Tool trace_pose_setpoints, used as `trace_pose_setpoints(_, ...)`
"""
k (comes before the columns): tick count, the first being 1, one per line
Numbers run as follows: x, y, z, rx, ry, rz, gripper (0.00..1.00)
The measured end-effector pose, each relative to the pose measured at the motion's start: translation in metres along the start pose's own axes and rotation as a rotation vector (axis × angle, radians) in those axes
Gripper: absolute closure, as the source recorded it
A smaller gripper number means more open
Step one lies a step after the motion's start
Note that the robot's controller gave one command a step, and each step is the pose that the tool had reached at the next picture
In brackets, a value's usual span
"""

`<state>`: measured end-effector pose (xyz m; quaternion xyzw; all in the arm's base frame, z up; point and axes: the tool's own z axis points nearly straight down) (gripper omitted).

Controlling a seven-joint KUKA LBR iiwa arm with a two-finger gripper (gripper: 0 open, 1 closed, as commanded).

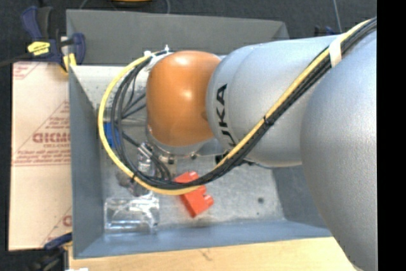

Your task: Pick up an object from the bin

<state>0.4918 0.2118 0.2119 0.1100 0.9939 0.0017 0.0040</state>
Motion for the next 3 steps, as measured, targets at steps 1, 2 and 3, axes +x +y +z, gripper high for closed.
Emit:
trace_pose_setpoints(1,0.009,-0.015,0.051,0.007,0.01,0.081,1.0)
trace_pose_setpoints(2,0.004,-0.025,0.086,0.006,0.008,0.218,1.0)
trace_pose_setpoints(3,-0.039,-0.027,0.011,-0.001,-0.004,0.254,1.0)
